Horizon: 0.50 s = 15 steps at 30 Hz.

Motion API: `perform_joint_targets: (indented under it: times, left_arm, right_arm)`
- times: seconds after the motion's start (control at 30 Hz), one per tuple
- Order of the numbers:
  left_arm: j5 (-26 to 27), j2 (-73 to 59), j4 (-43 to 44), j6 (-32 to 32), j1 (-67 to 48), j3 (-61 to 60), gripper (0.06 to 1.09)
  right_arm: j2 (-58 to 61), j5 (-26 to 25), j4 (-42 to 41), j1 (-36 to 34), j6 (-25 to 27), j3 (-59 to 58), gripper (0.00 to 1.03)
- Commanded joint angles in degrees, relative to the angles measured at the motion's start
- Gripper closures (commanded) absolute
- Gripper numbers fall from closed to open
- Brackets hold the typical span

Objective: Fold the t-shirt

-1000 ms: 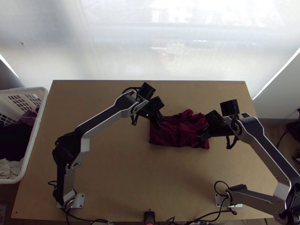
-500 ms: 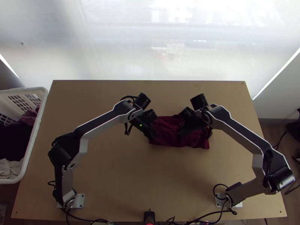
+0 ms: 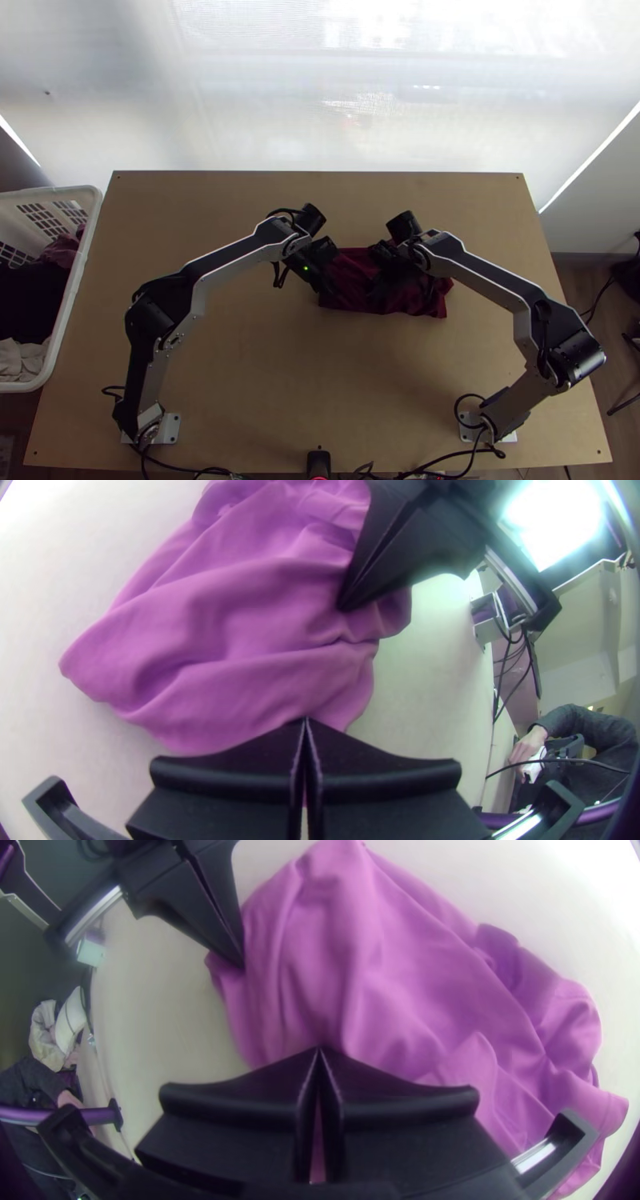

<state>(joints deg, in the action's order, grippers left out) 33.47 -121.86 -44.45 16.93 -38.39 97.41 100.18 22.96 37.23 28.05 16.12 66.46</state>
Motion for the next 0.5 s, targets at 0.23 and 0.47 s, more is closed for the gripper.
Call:
perform_joint_targets:
  times: [0.23,0.47]
  left_arm:
    - [0.0,-3.6,0.1,0.8,-0.4,2.6,1.05]
    - [0.0,-4.3,0.0,1.7,-0.4,2.6,1.05]
  right_arm:
    - [-3.2,0.3,0.0,-10.1,5.9,-5.8,1.00]
    - [-5.7,0.3,1.9,-11.9,6.9,-6.1,1.00]
